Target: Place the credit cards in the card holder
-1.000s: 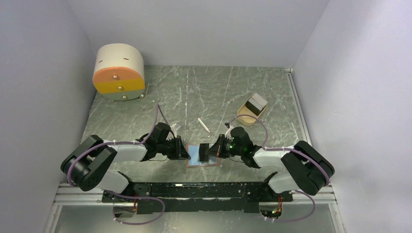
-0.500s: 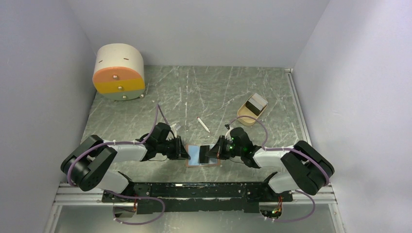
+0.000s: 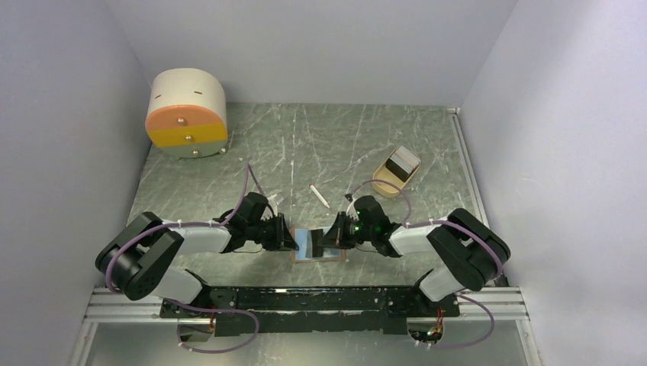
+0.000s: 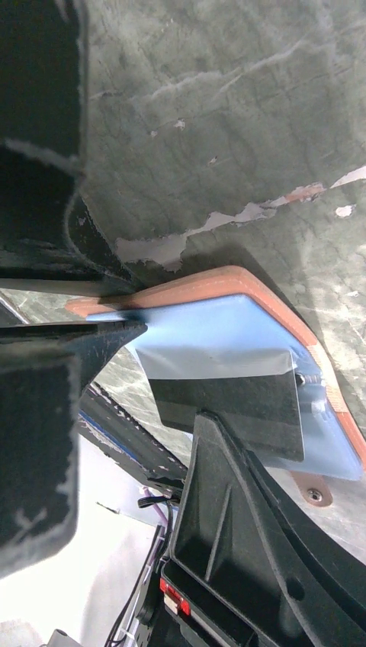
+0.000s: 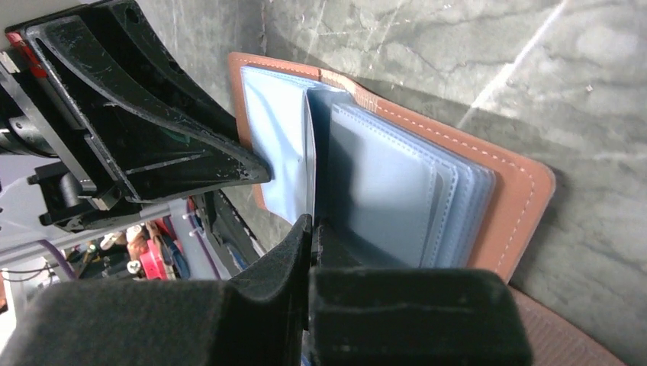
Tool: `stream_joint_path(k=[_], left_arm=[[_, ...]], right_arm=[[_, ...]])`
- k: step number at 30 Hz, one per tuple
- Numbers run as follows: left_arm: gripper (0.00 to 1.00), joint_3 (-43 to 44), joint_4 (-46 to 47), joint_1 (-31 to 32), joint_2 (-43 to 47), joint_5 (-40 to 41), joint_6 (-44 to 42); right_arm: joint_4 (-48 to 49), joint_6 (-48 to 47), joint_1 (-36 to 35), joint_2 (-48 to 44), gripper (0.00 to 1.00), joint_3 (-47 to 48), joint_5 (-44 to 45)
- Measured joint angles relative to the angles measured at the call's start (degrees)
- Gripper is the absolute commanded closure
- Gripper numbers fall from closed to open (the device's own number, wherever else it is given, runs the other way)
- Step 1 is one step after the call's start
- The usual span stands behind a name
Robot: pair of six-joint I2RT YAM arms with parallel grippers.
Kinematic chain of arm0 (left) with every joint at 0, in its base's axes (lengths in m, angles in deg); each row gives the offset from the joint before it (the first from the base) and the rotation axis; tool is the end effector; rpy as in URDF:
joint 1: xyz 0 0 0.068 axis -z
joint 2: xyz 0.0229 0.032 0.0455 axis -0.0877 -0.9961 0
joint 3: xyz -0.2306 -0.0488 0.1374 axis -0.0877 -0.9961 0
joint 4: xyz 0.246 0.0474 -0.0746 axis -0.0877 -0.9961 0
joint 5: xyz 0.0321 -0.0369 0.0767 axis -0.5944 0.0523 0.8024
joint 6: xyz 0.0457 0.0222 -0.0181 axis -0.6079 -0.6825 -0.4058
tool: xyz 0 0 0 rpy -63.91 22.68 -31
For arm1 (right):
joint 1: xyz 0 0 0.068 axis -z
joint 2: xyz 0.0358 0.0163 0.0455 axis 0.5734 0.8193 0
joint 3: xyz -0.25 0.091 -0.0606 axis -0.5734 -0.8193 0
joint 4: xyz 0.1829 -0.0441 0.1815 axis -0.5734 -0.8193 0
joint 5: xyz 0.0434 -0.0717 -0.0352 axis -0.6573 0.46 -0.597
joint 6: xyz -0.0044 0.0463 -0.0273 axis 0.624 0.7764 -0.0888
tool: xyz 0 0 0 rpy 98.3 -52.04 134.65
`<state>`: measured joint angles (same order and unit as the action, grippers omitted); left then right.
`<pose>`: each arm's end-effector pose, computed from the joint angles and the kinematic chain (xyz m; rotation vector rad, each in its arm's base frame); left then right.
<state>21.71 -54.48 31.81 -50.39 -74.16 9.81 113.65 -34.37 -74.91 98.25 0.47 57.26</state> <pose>0.1747 -0.1512 0.1170 0.0352 2.6427 -1.1685 0.1716 0.1643 0.1140 0.0369 2.5372 1.3151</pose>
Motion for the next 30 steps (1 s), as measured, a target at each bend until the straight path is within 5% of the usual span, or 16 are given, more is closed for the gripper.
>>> stream_joint_path(k=[3,11,30], left_arm=[[0.78,0.0,-0.1,0.0,0.0,0.0,0.0],[0.77,0.0,-0.1,0.0,0.0,-0.1,0.3],[0.80,-0.6,3.0,0.0,0.9,-1.8,2.6]], right_arm=[[-0.1,-1.0,-0.1,2.0,0.84,1.4,-0.8],[-7.7,-4.3,-1.0,2.0,0.75,5.4,2.6],[-17.9,-6.0,-5.9,-0.6,0.69,10.0,12.9]])
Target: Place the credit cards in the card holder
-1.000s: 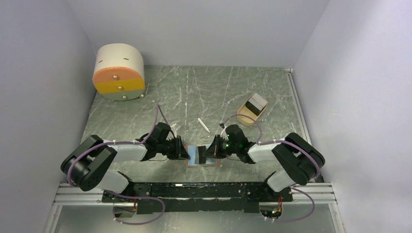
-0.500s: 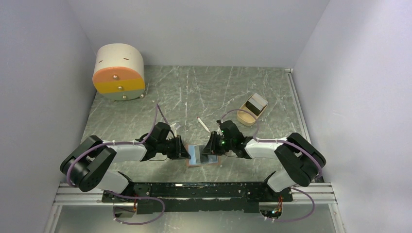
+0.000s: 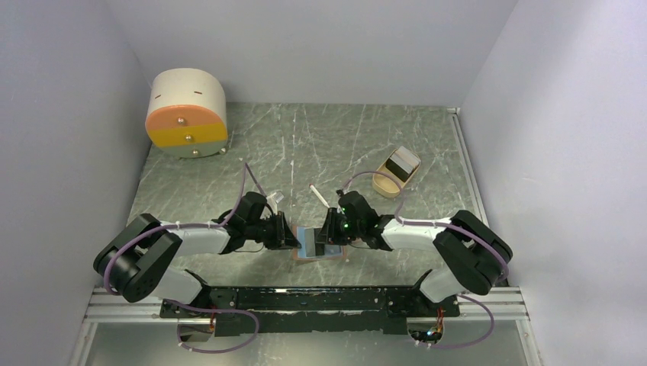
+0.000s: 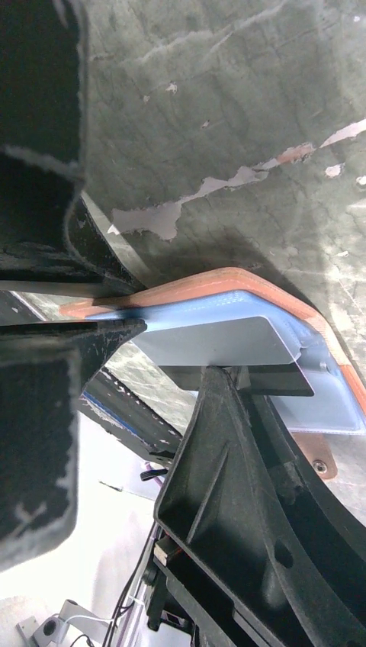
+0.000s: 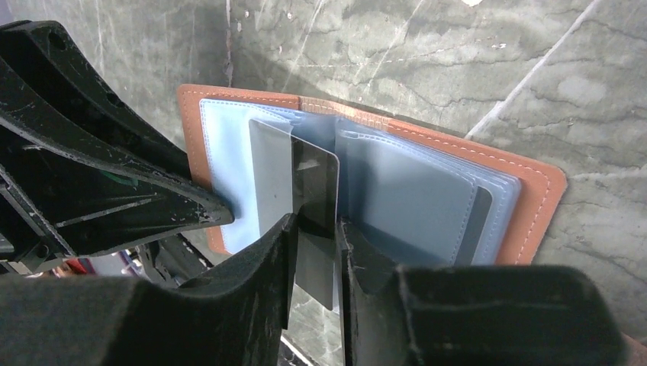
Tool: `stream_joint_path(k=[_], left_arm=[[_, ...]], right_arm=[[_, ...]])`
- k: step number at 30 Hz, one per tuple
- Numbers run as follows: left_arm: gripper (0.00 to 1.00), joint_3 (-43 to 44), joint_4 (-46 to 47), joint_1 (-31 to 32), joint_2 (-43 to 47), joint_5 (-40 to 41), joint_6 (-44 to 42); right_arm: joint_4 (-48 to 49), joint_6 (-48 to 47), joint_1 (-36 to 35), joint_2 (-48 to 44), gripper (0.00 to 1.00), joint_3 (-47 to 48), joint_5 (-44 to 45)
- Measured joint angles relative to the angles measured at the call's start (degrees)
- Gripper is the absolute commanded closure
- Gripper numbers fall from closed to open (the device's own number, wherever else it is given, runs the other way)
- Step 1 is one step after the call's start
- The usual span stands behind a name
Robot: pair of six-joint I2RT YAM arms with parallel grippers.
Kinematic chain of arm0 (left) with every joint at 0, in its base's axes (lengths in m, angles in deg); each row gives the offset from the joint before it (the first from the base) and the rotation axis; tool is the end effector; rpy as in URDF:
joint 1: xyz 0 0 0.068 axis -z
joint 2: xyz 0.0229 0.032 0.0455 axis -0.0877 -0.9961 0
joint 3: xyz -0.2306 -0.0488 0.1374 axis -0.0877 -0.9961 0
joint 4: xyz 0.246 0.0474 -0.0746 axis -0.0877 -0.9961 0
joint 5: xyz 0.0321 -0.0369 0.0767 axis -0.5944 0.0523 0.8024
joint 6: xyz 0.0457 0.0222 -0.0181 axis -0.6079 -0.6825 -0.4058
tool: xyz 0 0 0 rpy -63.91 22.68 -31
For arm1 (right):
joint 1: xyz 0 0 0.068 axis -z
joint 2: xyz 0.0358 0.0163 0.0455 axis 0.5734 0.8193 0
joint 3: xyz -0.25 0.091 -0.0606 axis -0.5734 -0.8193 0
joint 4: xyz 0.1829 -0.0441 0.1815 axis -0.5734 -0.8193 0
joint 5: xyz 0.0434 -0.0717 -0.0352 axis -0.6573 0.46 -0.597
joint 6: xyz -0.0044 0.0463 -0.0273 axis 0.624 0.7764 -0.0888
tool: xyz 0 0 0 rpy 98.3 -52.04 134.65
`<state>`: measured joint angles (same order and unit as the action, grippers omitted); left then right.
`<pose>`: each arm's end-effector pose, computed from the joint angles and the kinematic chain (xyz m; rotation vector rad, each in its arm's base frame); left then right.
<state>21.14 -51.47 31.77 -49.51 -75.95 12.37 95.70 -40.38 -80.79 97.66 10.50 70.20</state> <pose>0.1749 -0.1524 0.1220 0.0151 2.6030 -1.2479 0.1762 0.1931 0.1338 -0.0599 2.5942 0.9998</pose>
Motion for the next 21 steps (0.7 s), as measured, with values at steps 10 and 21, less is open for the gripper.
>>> stream_joint_path(k=[10,21], left_arm=[[0.80,-1.1,1.4,0.0,0.0,-0.3,0.3],[0.79,-1.9,2.7,0.0,0.0,-1.1,0.9]], right_arm=[[-3.5,-1.0,-0.3,-2.6,0.59,0.6,1.2],[0.5,0.0,-0.6,-1.1,0.64,-0.1,-0.5]])
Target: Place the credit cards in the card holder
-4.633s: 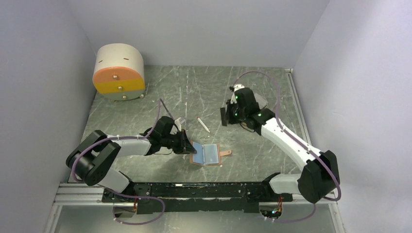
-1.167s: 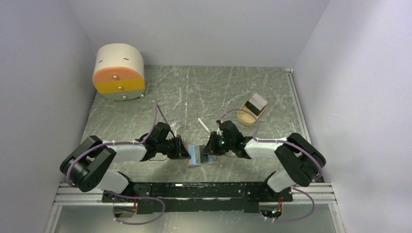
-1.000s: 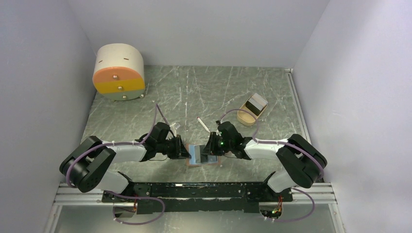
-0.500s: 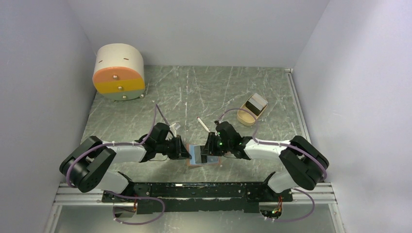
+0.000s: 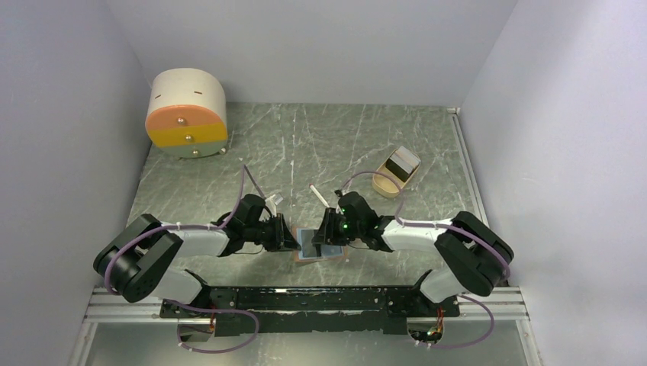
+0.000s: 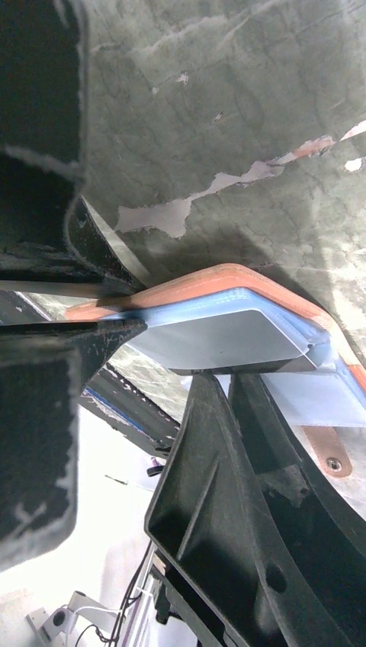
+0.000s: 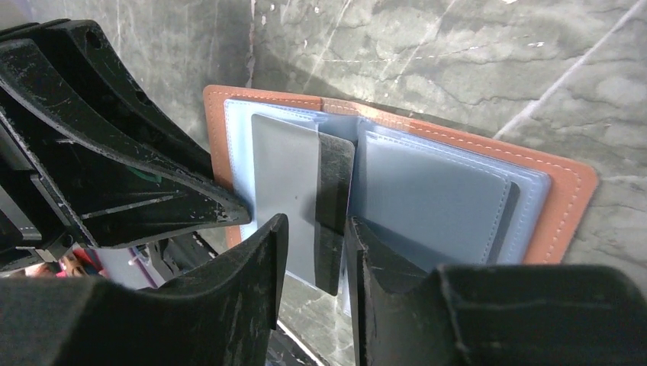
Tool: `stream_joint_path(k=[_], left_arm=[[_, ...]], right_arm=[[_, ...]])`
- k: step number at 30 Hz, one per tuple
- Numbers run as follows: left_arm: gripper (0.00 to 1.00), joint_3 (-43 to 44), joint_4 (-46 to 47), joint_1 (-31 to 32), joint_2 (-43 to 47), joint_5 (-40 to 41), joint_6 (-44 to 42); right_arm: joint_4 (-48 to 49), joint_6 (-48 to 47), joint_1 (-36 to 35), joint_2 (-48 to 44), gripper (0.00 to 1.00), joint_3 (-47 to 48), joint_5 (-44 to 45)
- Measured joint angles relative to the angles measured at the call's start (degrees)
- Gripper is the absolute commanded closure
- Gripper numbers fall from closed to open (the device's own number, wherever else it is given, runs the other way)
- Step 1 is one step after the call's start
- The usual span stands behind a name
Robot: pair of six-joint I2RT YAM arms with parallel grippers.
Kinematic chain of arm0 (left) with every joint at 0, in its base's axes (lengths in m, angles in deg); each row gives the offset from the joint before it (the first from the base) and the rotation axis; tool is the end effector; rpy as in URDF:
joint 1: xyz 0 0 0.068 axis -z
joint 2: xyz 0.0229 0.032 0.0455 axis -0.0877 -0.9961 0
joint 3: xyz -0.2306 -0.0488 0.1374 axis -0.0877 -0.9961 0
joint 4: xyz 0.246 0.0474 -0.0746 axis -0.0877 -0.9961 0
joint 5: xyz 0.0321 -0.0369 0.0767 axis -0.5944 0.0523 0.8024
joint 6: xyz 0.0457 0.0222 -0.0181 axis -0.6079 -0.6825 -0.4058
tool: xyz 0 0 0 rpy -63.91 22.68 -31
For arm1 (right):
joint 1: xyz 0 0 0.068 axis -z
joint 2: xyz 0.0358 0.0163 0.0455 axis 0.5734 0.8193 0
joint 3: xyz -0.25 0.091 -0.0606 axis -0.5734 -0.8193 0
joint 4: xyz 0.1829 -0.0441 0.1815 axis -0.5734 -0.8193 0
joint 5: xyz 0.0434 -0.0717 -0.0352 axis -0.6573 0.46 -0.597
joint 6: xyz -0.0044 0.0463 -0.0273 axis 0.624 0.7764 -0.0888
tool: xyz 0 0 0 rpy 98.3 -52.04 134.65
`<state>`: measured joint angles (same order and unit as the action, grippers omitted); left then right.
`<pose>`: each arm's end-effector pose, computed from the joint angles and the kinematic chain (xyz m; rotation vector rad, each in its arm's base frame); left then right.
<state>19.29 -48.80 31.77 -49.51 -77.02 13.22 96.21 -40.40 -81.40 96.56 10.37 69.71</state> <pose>0.1705 -0.1498 0.1177 0.0127 2.5971 -1.2806 0.1736 0.1949 0.1386 -0.0830 2.5735 1.0309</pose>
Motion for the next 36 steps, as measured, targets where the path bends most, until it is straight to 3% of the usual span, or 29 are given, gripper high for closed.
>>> stream_joint_path(k=[6,14,17,19,22,25,31,36], left_arm=[[0.76,-0.7,1.0,0.0,0.2,-0.5,0.5],[0.74,-0.7,2.8,0.0,0.4,-1.6,1.0],[0.83,-0.7,2.8,0.0,0.6,-1.6,1.1],[0.83,-0.7,2.7,0.0,1.0,-1.6,1.3],[0.74,-0.7,2.2,0.0,2.2,-1.7,1.3],[0.72,-0.5,0.8,0.0,3.9,-1.8,0.7],[0.74,1.3,-2.2,0.0,5.7,-1.9,-0.5],[0.79,1.6,-2.9,0.0,6.5,-2.0,-0.8]], right_arm=[[3.2,0.6,-1.1,2.5,0.67,0.0,-1.4],[5.5,1.2,-1.3,3.8,0.79,0.0,-2.3],[5.5,1.2,-1.3,3.8,0.80,0.0,-2.2],[5.3,1.0,-1.3,3.8,0.79,0.0,-1.9],[4.1,0.1,-1.3,3.7,0.65,0.1,-1.2],[1.8,-1.0,-1.5,3.0,0.64,0.9,-0.5],[-2.2,-3.1,-1.6,-0.7,0.80,1.2,1.6],[-3.8,-4.0,-1.6,-1.1,0.86,1.8,2.7]])
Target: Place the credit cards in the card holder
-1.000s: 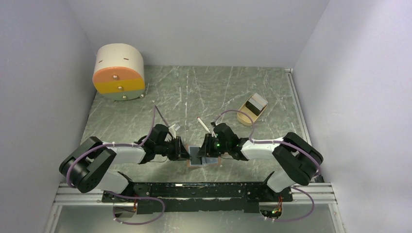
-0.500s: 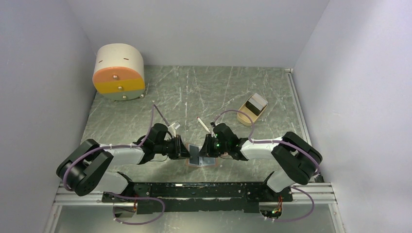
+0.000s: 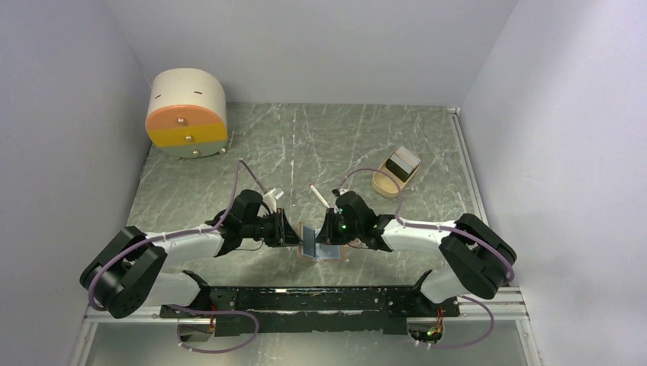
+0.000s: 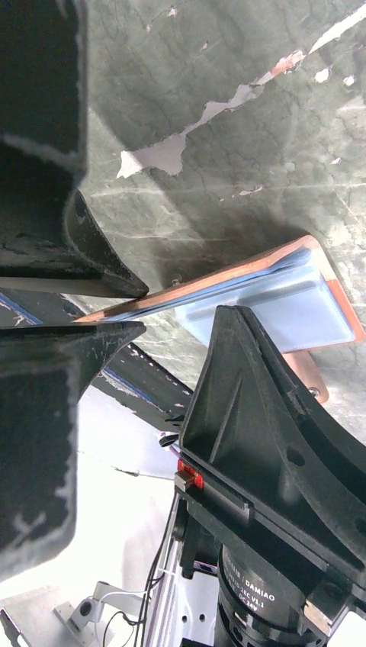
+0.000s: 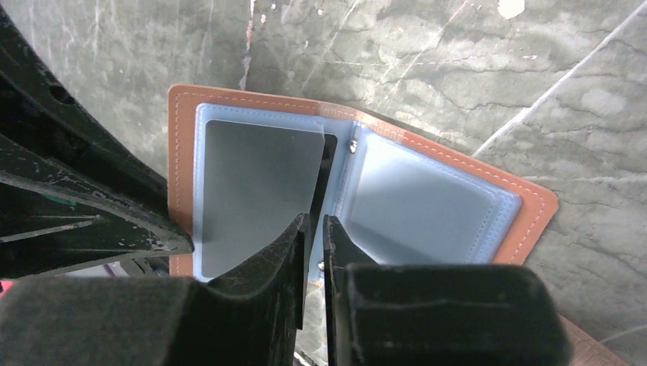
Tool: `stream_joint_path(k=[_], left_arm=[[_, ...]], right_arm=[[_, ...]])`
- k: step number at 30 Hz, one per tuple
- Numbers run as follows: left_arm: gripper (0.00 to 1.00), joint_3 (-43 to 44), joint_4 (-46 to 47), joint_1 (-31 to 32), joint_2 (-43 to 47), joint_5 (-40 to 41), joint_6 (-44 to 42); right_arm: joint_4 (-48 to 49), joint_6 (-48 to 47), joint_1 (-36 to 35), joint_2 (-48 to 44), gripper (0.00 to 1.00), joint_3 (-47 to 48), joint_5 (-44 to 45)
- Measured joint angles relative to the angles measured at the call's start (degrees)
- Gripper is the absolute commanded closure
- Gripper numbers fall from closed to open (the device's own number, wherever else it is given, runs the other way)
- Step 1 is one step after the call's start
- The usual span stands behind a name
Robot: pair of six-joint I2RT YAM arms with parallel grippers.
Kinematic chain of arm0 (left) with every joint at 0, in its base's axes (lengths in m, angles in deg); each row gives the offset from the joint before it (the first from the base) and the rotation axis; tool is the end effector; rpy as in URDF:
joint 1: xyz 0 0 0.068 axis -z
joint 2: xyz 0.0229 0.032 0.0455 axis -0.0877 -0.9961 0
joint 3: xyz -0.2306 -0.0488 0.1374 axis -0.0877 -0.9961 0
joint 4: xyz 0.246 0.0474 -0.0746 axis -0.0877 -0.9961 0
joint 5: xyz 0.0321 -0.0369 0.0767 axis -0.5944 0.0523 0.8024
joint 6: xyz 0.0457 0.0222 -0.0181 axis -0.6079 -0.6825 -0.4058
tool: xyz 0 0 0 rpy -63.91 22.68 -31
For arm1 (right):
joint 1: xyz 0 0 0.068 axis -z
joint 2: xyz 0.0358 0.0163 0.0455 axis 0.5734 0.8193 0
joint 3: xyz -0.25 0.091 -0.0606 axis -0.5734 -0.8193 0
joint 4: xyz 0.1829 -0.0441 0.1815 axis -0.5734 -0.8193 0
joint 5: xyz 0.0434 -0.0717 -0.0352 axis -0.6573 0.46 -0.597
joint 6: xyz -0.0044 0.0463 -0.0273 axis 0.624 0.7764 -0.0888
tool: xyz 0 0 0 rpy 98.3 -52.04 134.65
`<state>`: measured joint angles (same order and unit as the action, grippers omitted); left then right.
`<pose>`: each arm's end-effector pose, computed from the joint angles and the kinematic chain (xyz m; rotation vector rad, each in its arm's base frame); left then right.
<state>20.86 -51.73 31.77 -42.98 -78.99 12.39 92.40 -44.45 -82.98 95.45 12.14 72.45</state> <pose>0.1704 -0.1510 0.1448 0.0891 2.5028 -1.3550 0.1707 0.1999 0.1463 -0.1793 2.5565 0.9548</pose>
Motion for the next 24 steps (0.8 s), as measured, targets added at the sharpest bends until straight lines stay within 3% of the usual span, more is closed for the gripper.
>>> stream_joint_path(k=[15,24], left_arm=[[0.82,1.7,-0.6,0.0,-2.9,-1.0,-0.4],[0.90,1.1,4.3,0.0,-4.8,-3.5,0.9]], right_arm=[[1.6,-0.2,0.0,3.3,0.87,0.1,0.2],[3.9,0.0,0.0,4.3,0.87,-0.2,0.0]])
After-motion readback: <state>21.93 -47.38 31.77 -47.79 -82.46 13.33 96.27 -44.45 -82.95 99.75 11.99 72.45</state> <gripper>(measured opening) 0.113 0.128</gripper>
